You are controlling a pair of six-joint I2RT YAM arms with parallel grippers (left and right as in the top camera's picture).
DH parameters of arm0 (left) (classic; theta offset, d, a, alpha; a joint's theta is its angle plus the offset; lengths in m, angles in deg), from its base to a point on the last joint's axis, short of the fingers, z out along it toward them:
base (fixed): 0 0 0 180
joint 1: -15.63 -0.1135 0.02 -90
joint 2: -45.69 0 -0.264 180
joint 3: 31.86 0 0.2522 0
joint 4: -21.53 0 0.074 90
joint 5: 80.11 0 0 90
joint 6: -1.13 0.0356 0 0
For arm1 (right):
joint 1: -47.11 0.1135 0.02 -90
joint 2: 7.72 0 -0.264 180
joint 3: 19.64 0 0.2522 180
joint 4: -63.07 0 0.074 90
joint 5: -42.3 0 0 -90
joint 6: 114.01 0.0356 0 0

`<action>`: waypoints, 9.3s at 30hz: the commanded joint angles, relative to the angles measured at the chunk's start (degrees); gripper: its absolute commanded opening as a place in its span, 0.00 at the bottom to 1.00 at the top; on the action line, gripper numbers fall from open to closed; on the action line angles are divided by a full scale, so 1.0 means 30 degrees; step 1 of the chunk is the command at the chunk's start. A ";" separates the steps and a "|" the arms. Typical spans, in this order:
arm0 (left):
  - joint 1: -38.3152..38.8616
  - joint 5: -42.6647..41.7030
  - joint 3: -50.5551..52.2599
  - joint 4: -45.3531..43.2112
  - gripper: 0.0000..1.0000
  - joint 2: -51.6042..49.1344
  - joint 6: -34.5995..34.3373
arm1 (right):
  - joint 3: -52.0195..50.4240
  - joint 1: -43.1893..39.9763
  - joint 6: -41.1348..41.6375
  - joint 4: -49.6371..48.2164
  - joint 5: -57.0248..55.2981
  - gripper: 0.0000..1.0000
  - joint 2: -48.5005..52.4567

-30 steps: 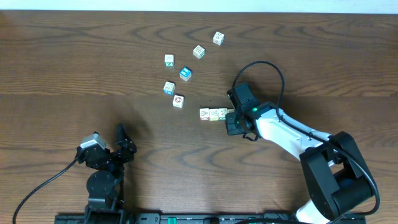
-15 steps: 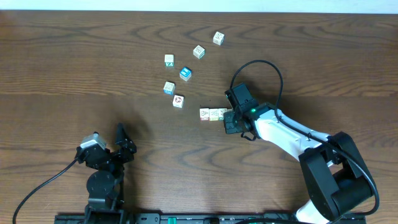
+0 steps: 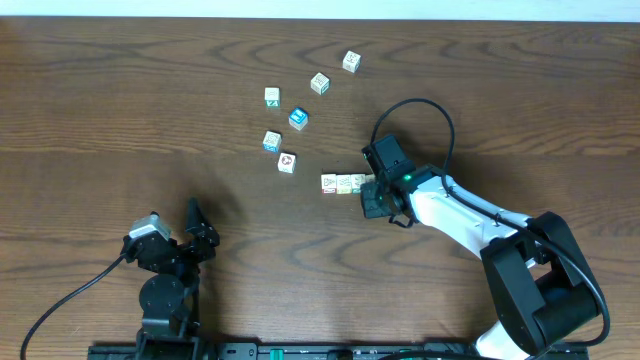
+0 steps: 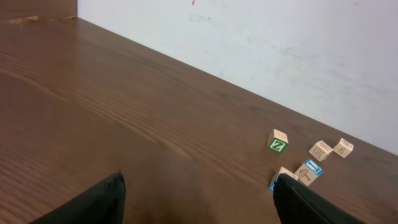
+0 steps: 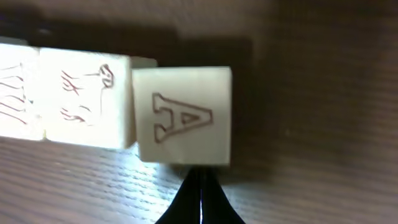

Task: Lift 5 blocks

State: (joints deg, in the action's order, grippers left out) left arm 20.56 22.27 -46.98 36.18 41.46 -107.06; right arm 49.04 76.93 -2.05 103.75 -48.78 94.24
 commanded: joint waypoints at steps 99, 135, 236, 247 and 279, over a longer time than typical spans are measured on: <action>-0.0087 0.0386 0.0379 0.0627 0.76 -0.0044 -0.0029 | -0.0080 0.0197 0.0233 -0.1144 -0.1603 0.01 0.0131; -0.0080 0.0495 0.0182 0.0102 0.76 -0.0044 -0.0015 | -0.0073 -0.4211 0.0962 0.1530 -0.1668 0.01 -0.7315; 0.7388 -0.0750 -1.6466 0.0357 0.28 -3.1241 0.3912 | -0.0102 -0.7446 -0.1282 0.5544 -0.0627 0.01 -1.1730; 0.7672 -0.0969 -1.6466 0.3133 0.25 -3.0272 0.1078 | -0.0102 -0.7446 -0.1282 0.5544 -0.0627 0.01 -1.1730; 1.0440 -0.0962 -1.6458 0.3876 0.26 -3.0286 -0.3694 | -0.0102 -0.7446 -0.1282 0.5807 -0.0627 0.01 -1.1730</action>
State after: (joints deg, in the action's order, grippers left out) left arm 51.81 19.08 -95.14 47.89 -49.88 -116.09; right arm 48.73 55.06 -5.22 121.02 -50.44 59.59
